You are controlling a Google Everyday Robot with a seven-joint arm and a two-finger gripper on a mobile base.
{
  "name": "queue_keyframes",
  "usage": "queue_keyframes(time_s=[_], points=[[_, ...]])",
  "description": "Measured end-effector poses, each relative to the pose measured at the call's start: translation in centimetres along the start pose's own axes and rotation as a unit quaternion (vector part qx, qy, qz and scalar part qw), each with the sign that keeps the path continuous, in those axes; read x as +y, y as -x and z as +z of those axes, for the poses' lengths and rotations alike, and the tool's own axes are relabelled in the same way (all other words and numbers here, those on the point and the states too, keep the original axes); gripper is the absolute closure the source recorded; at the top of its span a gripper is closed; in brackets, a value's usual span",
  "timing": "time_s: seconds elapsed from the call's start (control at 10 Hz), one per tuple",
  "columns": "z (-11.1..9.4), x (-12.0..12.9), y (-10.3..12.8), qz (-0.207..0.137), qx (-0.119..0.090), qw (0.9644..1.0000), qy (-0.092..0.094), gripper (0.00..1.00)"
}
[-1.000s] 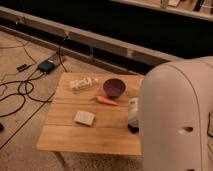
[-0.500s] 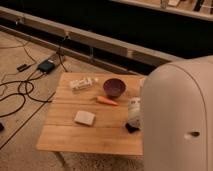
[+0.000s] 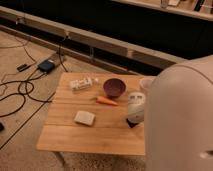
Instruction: Place the eraser on the white sponge
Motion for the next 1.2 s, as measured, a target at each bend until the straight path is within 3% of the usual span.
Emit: queue_keyframes(time_s=[0.7, 1.2], points=[[-3.0, -5.5, -1.1, -0.017, 0.013, 0.999, -0.039, 1.0], [-4.3, -9.7, 1.7, -0.043, -0.007, 0.9963, -0.073, 1.0]])
